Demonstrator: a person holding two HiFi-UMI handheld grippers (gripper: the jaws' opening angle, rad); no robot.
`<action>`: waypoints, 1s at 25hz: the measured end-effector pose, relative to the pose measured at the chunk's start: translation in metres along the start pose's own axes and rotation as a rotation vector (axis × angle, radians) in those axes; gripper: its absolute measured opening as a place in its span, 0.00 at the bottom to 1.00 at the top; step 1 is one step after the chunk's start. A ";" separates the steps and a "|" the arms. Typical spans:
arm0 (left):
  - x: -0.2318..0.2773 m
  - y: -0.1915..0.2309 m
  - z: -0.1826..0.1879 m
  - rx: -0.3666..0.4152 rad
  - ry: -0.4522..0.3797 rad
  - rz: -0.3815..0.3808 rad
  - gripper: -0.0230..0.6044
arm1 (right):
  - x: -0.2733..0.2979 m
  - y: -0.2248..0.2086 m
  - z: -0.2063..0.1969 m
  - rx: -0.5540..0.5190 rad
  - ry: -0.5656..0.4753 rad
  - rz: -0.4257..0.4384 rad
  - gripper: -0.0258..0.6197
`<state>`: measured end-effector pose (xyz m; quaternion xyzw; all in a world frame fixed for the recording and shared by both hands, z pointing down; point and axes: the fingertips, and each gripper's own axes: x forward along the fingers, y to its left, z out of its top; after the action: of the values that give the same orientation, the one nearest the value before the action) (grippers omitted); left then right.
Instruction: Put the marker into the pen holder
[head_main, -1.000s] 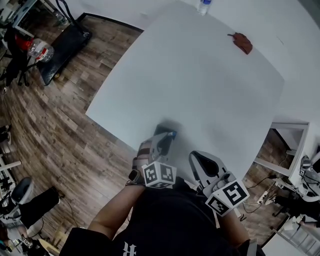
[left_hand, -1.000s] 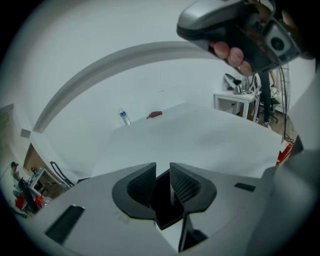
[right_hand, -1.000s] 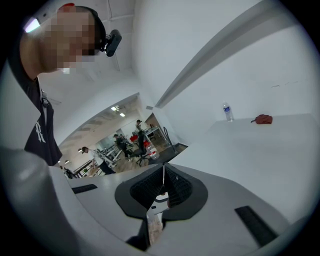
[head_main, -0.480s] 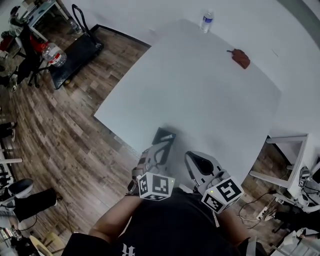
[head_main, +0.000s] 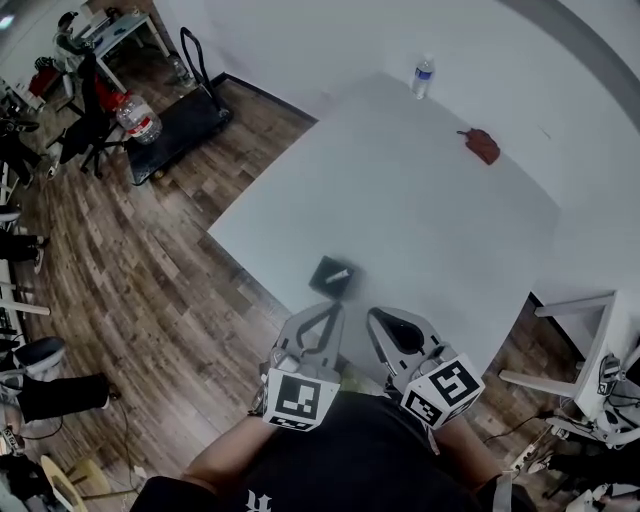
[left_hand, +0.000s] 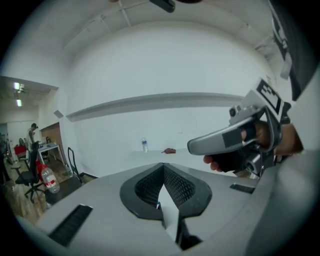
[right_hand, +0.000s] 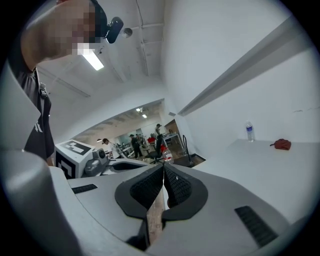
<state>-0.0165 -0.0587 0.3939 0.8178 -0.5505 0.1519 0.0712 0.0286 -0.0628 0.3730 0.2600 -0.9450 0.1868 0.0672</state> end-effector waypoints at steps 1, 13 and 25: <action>-0.006 -0.001 0.007 -0.022 -0.018 0.003 0.05 | -0.003 0.002 0.002 -0.009 -0.005 0.005 0.06; -0.063 -0.020 0.054 -0.168 -0.163 0.046 0.05 | -0.031 0.030 0.011 -0.133 -0.021 0.050 0.06; -0.072 -0.027 0.054 -0.176 -0.173 0.064 0.05 | -0.039 0.040 0.014 -0.154 -0.027 0.076 0.06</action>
<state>-0.0075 -0.0003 0.3203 0.8004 -0.5916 0.0340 0.0899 0.0407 -0.0183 0.3381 0.2205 -0.9666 0.1123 0.0671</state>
